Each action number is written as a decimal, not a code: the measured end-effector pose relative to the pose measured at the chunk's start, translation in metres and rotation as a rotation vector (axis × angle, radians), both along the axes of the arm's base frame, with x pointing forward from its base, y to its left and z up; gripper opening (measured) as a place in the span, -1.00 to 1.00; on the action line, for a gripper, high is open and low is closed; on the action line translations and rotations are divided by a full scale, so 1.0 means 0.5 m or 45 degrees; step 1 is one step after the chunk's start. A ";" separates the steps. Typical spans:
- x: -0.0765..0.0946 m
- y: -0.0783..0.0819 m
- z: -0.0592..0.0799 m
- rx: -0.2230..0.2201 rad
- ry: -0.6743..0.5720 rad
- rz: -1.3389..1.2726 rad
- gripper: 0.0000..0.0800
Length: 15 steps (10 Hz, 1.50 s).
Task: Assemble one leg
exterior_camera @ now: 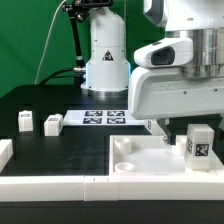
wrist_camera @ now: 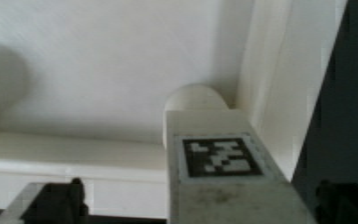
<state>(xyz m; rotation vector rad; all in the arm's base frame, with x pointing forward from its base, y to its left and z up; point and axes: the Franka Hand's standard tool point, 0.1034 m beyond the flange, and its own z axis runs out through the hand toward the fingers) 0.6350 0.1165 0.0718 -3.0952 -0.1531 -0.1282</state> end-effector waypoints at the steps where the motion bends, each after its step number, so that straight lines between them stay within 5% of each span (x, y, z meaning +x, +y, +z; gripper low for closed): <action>1: 0.000 0.000 0.000 0.000 0.000 0.000 0.38; 2: 0.000 0.000 0.000 0.000 0.000 0.000 0.38; 3: 0.000 0.000 0.000 0.000 0.000 0.000 -0.08; 5: 0.000 0.000 0.000 0.003 0.002 -0.035 -0.28; 7: 0.000 0.001 0.000 0.010 0.004 -0.076 -0.28; 15: -0.007 0.013 -0.006 0.171 0.051 -1.430 -0.27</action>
Offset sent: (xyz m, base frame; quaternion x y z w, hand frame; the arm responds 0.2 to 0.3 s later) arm 0.0000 0.0000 0.0000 0.0000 0.0000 0.0000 1.0000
